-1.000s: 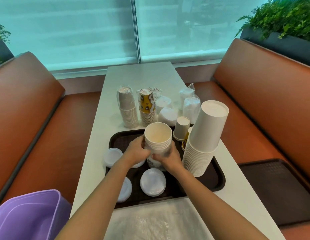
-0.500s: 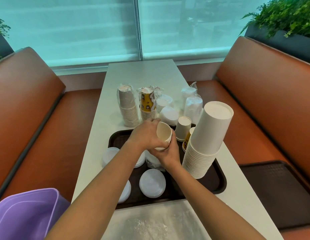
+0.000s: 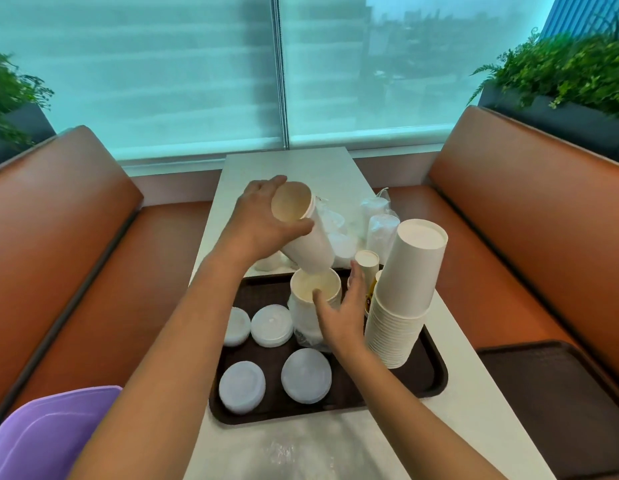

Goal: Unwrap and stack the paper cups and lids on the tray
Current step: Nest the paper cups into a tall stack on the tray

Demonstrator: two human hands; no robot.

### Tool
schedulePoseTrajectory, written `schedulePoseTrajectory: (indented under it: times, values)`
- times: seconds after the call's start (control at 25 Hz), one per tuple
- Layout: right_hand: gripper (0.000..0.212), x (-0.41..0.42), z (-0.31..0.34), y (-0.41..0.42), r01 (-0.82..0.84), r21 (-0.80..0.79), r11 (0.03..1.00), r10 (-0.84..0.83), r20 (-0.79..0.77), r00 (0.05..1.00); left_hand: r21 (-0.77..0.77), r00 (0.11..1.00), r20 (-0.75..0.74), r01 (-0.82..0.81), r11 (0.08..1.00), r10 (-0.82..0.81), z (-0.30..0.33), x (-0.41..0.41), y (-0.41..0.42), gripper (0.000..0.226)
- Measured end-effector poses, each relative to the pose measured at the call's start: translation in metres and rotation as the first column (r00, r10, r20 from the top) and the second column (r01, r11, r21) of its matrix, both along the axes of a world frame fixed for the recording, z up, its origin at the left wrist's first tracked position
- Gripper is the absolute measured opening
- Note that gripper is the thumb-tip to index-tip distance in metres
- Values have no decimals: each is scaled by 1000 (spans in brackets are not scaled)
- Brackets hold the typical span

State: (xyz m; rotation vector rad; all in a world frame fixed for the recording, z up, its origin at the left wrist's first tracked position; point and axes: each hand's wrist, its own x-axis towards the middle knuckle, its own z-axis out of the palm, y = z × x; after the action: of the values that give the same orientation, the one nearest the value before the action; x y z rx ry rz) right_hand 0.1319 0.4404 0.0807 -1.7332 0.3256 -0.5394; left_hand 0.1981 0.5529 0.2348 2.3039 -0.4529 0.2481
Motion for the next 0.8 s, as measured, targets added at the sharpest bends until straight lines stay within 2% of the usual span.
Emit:
schedulePoseTrajectory:
  times: [0.08, 0.12, 0.16, 0.2, 0.24, 0.28, 0.36, 0.44, 0.52, 0.64, 0.72, 0.8]
  values:
    - [47, -13, 30, 7, 49, 113, 992, -58, 79, 995, -238, 1000, -4, -12, 971, 12, 8, -9, 8, 81]
    - [29, -18, 49, 10, -7, 208, 978, -12, 88, 996, -407, 999, -27, 7, 913, -19, 9, -12, 11, 81]
    - [18, -21, 68, 11, -106, 333, 937, 83, 83, 993, -577, 997, -56, 18, 817, -61, 9, -15, 12, 79]
    - [20, -24, 87, 11, -220, 474, 852, 198, 97, 975, -708, 990, -84, 24, 706, -118, 9, -20, 12, 76]
    - [31, -25, 104, 10, -305, 580, 756, 279, 136, 951, -795, 977, -106, 28, 605, -183, 6, -24, 11, 76]
    - [44, -25, 117, 7, -366, 621, 693, 311, 201, 929, -851, 959, -119, 34, 524, -256, 4, -29, 10, 79]
    - [55, -21, 136, 3, -407, 611, 679, 268, 309, 912, -911, 905, -137, 46, 411, -404, -1, -37, 3, 89]
    - [67, -21, 146, 0, -389, 621, 681, 196, 357, 913, -928, 849, -144, 61, 367, -508, -3, -46, -7, 83]
    - [71, -25, 154, -6, -351, 625, 697, 133, 368, 920, -919, 816, -137, 108, 380, -562, -4, -51, -15, 67]
    - [75, -36, 171, -23, -259, 514, 818, 50, 385, 922, -866, 790, -189, 147, 478, -584, -7, -53, -19, 62]
    - [78, -48, 191, -39, -168, 358, 919, -14, 454, 891, -800, 825, -293, 66, 597, -483, -11, -48, -21, 57]
    - [77, -60, 208, -60, -28, 127, 991, -40, 501, 864, -643, 889, -353, -5, 766, -290, -21, -42, -22, 44]
